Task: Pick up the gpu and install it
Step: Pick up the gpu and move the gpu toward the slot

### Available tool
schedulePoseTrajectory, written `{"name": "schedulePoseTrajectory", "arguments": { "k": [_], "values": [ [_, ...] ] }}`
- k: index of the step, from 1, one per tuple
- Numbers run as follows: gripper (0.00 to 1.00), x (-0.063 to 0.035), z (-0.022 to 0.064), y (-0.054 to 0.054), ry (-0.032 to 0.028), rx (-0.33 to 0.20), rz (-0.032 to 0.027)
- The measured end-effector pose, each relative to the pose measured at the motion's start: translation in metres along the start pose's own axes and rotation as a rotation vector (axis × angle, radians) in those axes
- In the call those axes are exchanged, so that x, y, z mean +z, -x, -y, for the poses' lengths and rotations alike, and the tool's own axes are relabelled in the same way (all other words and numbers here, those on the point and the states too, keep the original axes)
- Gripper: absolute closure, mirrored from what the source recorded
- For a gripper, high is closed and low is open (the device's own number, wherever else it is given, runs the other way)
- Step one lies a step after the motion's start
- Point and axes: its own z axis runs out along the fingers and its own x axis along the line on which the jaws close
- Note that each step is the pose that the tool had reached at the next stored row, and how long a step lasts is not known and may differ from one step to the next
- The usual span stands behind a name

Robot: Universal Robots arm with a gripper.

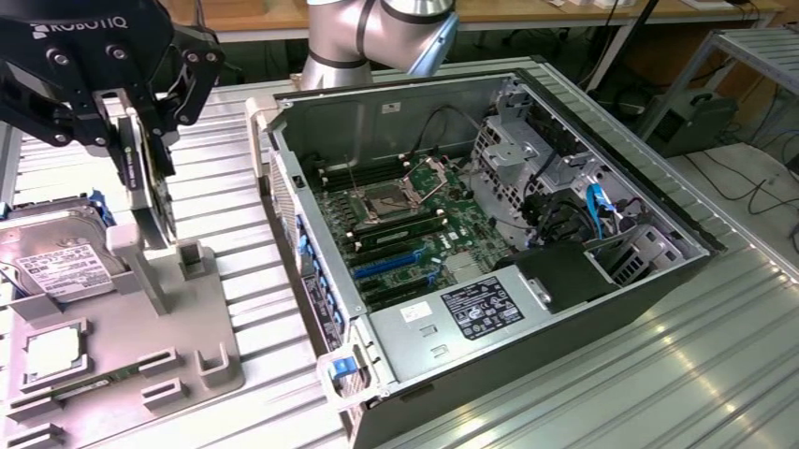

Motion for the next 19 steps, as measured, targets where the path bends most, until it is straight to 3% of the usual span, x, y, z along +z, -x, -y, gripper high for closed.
{"name": "schedulePoseTrajectory", "arguments": {
  "k": [19],
  "values": [
    [0.72,0.0005,0.0009,0.023,0.0001,0.0,0.0001]
  ]
}}
